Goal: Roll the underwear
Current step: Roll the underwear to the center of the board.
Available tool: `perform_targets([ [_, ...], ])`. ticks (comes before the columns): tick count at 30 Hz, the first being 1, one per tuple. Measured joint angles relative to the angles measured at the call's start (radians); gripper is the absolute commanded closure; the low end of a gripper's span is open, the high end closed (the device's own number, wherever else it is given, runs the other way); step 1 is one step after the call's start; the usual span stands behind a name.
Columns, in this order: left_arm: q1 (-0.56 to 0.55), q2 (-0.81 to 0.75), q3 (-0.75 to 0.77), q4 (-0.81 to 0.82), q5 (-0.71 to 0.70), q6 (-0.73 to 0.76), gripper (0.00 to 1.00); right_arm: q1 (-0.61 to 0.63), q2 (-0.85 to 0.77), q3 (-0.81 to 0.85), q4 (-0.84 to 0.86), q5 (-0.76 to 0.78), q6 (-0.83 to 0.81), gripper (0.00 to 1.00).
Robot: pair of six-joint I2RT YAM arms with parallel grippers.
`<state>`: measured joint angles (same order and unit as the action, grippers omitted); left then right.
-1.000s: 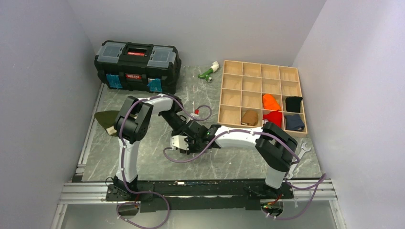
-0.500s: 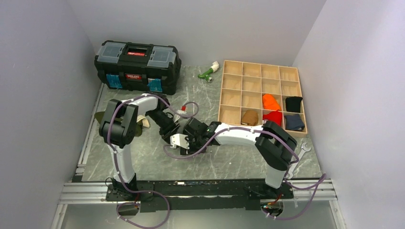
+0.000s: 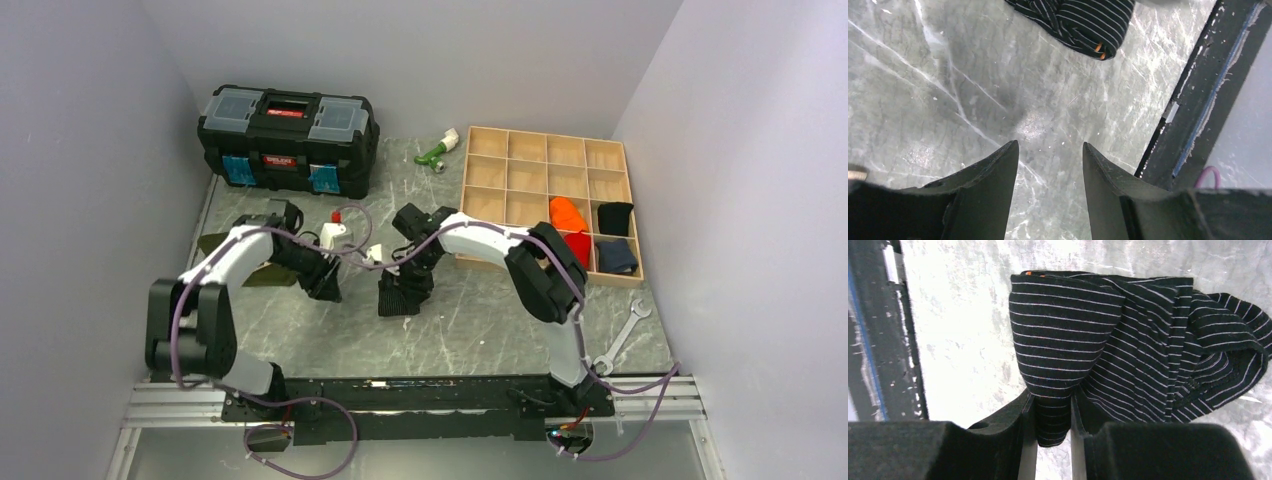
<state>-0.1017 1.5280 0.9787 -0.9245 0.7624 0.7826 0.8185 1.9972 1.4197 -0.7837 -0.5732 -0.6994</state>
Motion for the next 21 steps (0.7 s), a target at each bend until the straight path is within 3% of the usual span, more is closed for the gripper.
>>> perform_targets([
  [7, -0.019, -0.351, -0.228, 0.159, -0.039, -0.025, 0.42, -0.07, 0.242, 0.292, -0.311, -0.198, -0.122, 0.96],
  [11, -0.157, -0.498, -0.297, 0.254, -0.127, -0.051, 0.41, -0.089, 0.36, 0.429, -0.468, -0.289, -0.178, 0.96],
  [16, -0.374, -0.519, -0.31, 0.357, -0.248, -0.092, 0.4, -0.094, 0.388, 0.438, -0.522, -0.338, -0.2, 0.93],
  [21, -0.522, -0.416, -0.308, 0.449, -0.361, -0.107, 0.38, -0.093, 0.398, 0.438, -0.542, -0.357, -0.204, 0.93],
])
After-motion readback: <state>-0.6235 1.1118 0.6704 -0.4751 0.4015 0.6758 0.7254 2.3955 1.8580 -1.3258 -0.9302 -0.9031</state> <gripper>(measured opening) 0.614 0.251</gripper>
